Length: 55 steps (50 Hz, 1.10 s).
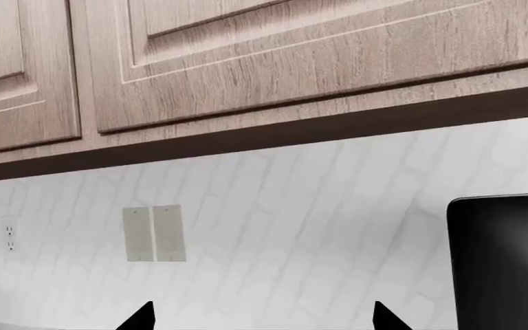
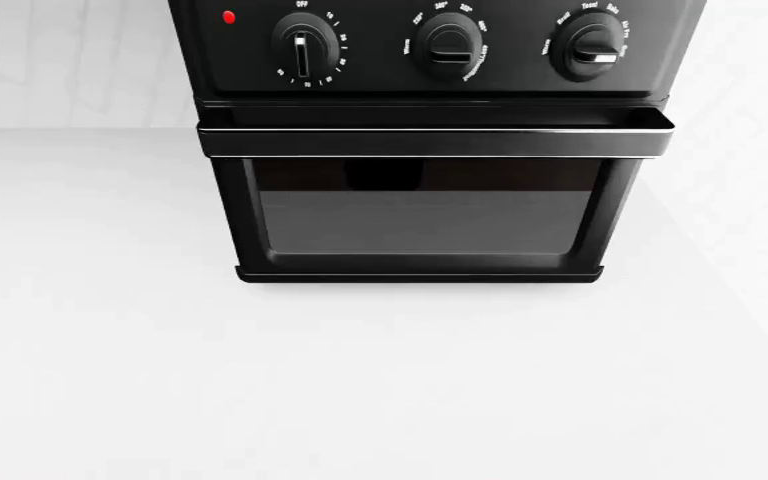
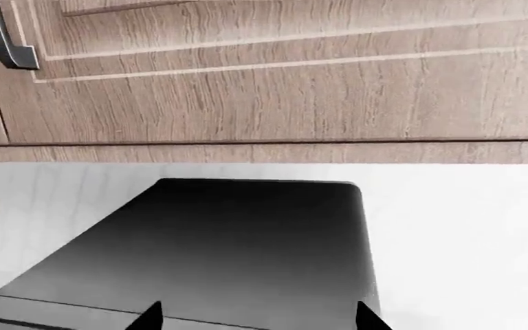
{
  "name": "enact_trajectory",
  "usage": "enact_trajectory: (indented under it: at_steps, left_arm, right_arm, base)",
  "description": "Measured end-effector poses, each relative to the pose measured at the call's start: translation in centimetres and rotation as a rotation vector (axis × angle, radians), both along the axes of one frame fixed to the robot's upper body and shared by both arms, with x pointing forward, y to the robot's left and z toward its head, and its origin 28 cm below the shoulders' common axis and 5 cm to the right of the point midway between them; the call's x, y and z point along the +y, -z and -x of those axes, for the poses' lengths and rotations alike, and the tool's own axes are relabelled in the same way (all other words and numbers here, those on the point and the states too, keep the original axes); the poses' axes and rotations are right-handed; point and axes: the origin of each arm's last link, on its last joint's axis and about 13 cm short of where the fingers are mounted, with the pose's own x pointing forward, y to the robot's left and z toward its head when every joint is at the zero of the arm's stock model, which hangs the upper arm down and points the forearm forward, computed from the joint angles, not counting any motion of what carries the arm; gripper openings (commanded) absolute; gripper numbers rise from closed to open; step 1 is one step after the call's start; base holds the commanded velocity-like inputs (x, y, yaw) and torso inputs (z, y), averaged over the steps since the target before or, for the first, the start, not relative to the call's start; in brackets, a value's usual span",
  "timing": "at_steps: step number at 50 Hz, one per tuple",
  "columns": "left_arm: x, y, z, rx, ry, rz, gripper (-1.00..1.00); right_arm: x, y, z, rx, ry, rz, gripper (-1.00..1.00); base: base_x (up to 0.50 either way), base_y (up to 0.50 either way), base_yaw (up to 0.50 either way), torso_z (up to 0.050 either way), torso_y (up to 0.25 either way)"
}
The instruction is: Turn on the toaster oven by setting the timer.
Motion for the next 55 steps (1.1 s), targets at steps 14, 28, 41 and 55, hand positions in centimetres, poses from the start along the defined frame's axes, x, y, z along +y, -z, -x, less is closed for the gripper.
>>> enact_trajectory:
  at_steps: [14, 28, 41, 55]
  left_arm:
    - [0.0, 0.1, 0.0, 0.001, 0.002, 0.005, 1.0]
    - [0.0, 0.2, 0.1, 0.002, 0.002, 0.012, 1.0]
    - [0.0, 0.3, 0.1, 0.004, 0.002, 0.019, 1.0]
    - [0.0, 0.3, 0.2, 0.005, 0.002, 0.027, 1.0]
  right_arm:
    - [1.5, -1.9, 2.2, 0.142, -0.069, 0.031, 1.0]
    - [3.3, -2.2, 3.6, 0.225, -0.084, 0.05, 1.0]
    - [4.6, -1.7, 4.4, 0.263, -0.069, 0.083, 1.0]
    - [6.3, -0.7, 5.1, 0.274, -0.021, 0.129, 1.0]
  base:
    - [0.0, 0.0, 0.0, 0.0, 0.0]
    - [0.0, 0.0, 0.0, 0.0, 0.0]
    - [0.0, 0.0, 0.0, 0.0, 0.0]
    - [0.0, 0.0, 0.0, 0.0, 0.0]
